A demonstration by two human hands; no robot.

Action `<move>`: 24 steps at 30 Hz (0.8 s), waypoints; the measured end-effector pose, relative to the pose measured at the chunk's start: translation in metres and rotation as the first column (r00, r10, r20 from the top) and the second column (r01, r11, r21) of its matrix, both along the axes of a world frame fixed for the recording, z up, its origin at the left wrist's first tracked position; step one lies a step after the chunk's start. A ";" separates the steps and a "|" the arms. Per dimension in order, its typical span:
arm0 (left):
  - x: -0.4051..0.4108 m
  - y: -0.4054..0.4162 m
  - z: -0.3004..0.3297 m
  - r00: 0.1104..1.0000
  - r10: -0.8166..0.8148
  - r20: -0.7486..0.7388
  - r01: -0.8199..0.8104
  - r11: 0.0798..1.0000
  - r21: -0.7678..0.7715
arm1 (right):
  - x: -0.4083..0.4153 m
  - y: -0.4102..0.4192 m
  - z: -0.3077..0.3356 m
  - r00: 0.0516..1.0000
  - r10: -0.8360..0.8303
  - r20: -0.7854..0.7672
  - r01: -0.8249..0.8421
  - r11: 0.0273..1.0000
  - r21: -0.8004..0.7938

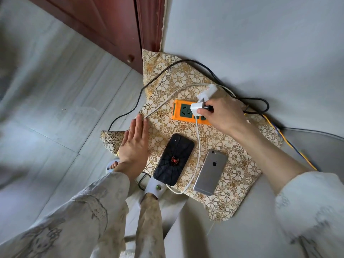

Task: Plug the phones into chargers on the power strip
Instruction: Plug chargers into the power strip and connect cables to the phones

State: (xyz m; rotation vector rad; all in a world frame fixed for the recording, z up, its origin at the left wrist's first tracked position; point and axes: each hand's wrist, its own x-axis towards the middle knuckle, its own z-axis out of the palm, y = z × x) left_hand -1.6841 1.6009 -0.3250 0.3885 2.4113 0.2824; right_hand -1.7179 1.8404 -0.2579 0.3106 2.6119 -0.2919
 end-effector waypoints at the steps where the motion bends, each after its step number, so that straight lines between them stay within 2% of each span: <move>1: 0.000 0.000 0.000 1.000 0.002 -0.003 -0.002 1.000 0.003 | -0.001 -0.001 0.000 1.000 -0.012 -0.001 0.012 1.000 0.005; 8: 0.000 -0.001 -0.001 1.000 -0.010 0.009 0.010 1.000 -0.005 | -0.015 -0.002 -0.008 0.990 -0.086 0.116 0.071 0.989 0.127; 13: 0.000 0.000 0.000 1.000 -0.005 -0.003 0.005 1.000 -0.017 | -0.018 -0.003 -0.007 0.989 -0.110 0.097 0.094 0.983 0.160; 18: 0.000 0.001 0.001 1.000 -0.002 -0.001 0.002 1.000 -0.018 | -0.014 -0.009 -0.011 0.977 -0.177 0.116 0.168 0.982 0.083; 24: 0.001 0.000 -0.001 1.000 0.002 -0.005 -0.002 1.000 -0.005 | -0.019 -0.022 -0.010 0.981 -0.173 0.094 0.158 0.977 0.144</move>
